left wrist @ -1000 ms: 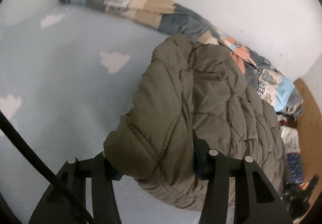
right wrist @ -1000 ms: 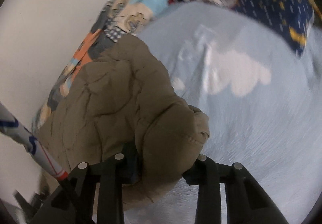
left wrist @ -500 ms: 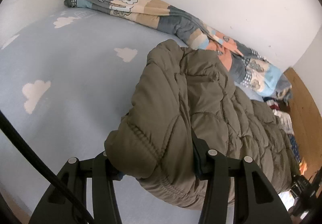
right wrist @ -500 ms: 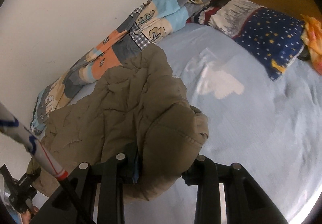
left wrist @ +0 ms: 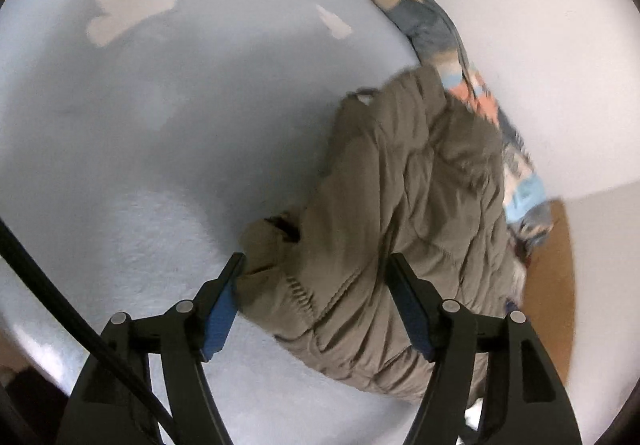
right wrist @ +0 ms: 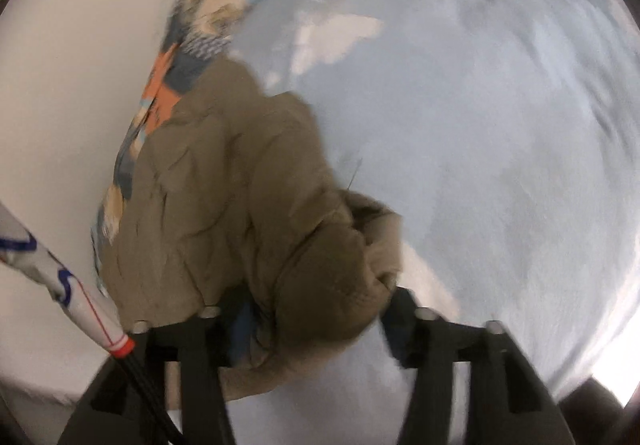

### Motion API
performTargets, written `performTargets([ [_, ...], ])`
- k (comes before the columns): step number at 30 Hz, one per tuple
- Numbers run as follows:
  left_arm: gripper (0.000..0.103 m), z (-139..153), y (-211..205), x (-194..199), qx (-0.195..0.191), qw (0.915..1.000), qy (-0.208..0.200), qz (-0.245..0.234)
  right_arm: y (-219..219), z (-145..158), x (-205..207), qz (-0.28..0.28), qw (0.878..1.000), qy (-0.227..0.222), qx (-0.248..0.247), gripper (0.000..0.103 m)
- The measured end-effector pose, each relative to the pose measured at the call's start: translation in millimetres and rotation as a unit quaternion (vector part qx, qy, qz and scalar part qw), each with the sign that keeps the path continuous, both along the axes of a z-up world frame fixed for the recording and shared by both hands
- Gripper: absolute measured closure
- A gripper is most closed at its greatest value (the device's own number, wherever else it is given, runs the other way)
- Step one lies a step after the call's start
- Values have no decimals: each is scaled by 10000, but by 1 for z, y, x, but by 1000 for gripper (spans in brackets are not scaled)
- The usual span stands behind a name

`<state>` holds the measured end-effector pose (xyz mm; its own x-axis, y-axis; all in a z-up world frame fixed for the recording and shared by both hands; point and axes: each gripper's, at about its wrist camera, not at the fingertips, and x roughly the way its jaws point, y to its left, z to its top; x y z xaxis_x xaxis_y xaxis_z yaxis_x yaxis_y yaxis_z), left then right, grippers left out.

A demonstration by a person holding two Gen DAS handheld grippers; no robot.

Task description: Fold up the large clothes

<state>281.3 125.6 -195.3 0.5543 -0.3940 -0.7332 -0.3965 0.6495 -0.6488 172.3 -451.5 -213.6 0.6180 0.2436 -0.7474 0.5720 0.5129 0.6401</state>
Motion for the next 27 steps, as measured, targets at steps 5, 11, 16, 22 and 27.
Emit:
performTargets([
  [5,33,30,47,-28,229,9945,-449,917,-27,16,-42,-816,9965,-71,-146,33],
  [11,33,79,-24,-21,2021,9714,-1246,83,3,83,-25,-292,9780,-975,-1821,31],
  [16,31,82,-133,-8,3235,9214,-1641,-1395,92,96,33,1218,9419,-1309,-2843,47],
  [22,26,38,-174,30,3370,9175,-932,-1896,133,61,91,1777,9312,-758,-3090,60],
  [27,18,21,-167,48,3091,9295,-636,-1907,135,26,107,1813,9370,-182,-2979,58],
])
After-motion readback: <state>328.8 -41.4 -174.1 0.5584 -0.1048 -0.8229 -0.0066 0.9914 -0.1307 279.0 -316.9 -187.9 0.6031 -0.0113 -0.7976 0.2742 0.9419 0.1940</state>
